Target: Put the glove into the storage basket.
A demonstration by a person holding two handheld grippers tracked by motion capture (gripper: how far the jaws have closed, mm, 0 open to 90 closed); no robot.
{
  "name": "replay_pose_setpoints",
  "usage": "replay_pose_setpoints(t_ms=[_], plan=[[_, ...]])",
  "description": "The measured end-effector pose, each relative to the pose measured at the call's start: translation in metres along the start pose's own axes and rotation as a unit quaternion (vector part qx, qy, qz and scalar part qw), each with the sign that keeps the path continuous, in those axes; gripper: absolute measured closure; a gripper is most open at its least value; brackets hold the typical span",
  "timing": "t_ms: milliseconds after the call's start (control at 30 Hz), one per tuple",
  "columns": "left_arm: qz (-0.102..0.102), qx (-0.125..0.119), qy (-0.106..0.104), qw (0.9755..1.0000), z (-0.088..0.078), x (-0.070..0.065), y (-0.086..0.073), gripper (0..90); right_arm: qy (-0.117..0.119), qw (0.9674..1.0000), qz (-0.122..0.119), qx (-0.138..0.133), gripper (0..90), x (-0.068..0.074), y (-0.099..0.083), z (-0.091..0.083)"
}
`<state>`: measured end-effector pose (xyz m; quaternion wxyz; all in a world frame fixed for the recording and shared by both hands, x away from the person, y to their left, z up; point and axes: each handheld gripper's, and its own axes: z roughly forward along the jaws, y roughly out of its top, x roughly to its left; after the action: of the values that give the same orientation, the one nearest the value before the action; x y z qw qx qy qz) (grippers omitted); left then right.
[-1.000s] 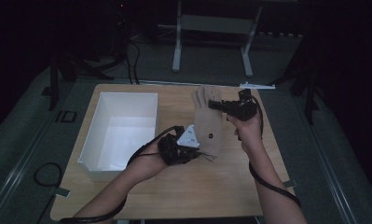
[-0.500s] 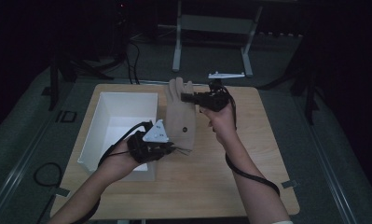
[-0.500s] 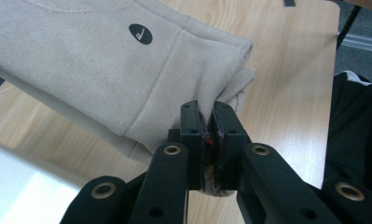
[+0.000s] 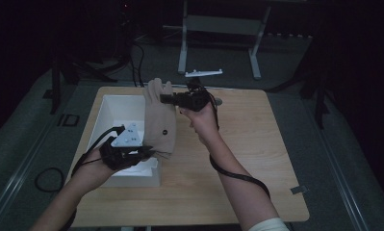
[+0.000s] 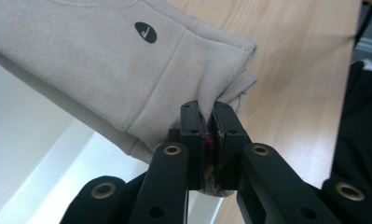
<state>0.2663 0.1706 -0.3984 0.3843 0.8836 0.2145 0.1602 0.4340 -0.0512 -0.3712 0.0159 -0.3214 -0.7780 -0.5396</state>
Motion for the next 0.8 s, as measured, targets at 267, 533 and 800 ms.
replay_pose_setpoints(t_ms=[267,533,800], plan=[[-0.035,0.011,0.018,0.9992,-0.013,0.015,-0.035,85.1,0.015,0.9997,0.001,0.018,73.1,0.011,0.002,0.04],[-0.055,0.035,0.038,0.9971,-0.011,0.018,-0.059,85.1,0.02,0.9989,0.003,0.042,73.2,0.016,-0.002,0.075],[-0.073,0.064,0.045,0.9942,0.007,0.019,-0.078,85.0,0.003,0.9969,0.01,0.078,73.2,0.009,-0.02,0.108]])
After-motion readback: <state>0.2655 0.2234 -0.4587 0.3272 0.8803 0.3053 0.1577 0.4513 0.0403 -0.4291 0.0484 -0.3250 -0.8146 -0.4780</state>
